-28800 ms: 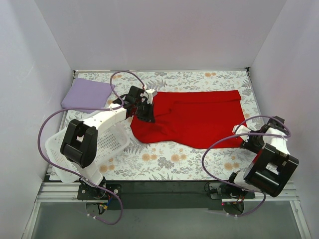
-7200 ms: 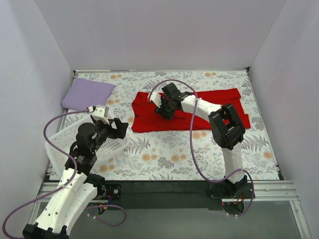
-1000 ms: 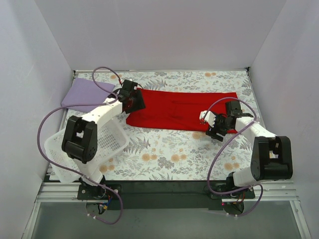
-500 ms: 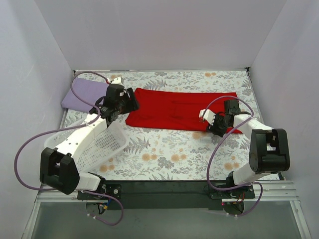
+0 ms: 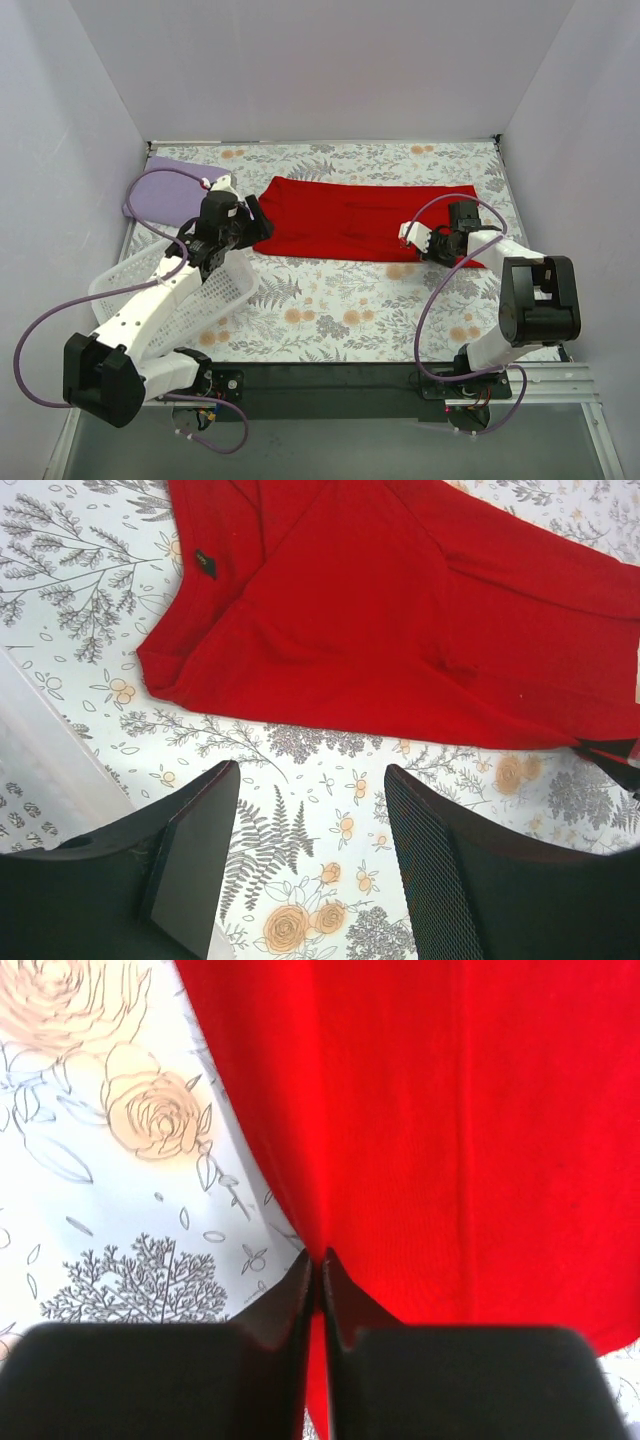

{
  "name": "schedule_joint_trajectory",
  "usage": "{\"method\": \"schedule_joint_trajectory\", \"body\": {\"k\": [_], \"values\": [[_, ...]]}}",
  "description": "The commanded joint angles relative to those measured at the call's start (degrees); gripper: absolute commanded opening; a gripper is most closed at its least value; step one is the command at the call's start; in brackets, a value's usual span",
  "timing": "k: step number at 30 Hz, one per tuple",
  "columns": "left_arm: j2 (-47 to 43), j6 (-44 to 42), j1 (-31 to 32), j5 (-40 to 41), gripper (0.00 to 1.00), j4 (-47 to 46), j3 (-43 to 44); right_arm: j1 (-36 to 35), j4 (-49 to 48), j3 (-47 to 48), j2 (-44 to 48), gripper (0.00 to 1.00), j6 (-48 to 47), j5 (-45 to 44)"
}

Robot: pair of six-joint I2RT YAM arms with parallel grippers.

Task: Fold and stack the t-shirts
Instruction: Fold the tshirt

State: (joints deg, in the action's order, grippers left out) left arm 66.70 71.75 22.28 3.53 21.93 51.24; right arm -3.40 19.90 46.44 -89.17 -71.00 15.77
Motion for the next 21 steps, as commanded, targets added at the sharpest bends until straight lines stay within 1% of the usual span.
{"method": "schedule_joint_trajectory", "body": {"k": [1, 5, 9, 10, 13, 14, 16, 17, 19, 20, 21], "values": [[-1.0, 1.4, -0.2, -2.5, 0.59, -0.7, -1.3, 0.2, 2.4, -3.6, 1.4, 0.08, -3.4, -4.1], [-0.2, 2.3, -0.2, -4.8, 0.58, -2.7, -2.3, 0.9, 6.3, -7.8, 6.6, 0.05, -7.5, -5.0], [2.0, 3.0, -0.2, -6.9, 0.58, -5.2, -2.9, 1.0, 12.0, -12.4, 15.8, 0.05, -11.5, -5.4], [2.6, 3.2, -0.2, -7.6, 0.58, -6.3, -2.9, 1.1, 14.8, -13.6, 17.4, 0.05, -12.1, -5.1], [6.2, 3.6, -0.1, -9.1, 0.58, -8.7, -1.9, 1.0, 19.8, -15.8, 23.2, 0.08, -15.0, -4.9], [7.6, 3.6, -0.2, -9.1, 0.58, -9.1, -1.2, 1.0, 20.1, -16.1, 24.6, 0.22, -15.2, -5.0], [11.3, 3.6, -0.2, -9.5, 0.58, -9.5, 1.4, 1.1, 20.1, -15.8, 28.1, 0.41, -14.3, -4.7], [12.5, 3.5, -0.1, -9.9, 0.58, -9.5, 2.2, 1.1, 20.0, -14.7, 28.9, 0.56, -12.0, -4.0], [14.7, 2.9, -0.1, -10.0, 0.58, -9.6, 3.9, 1.3, 20.2, -11.8, 29.3, 0.65, -9.0, -0.2], [15.0, 2.7, -0.2, -9.7, 0.58, -9.5, 5.1, 1.2, 20.4, -7.6, 28.8, 0.68, -7.1, 1.4], [15.0, 2.4, -0.2, -9.2, 0.58, -9.5, 5.4, 1.2, 20.5, -5.4, 26.5, 0.71, -3.7, 2.9]]}}
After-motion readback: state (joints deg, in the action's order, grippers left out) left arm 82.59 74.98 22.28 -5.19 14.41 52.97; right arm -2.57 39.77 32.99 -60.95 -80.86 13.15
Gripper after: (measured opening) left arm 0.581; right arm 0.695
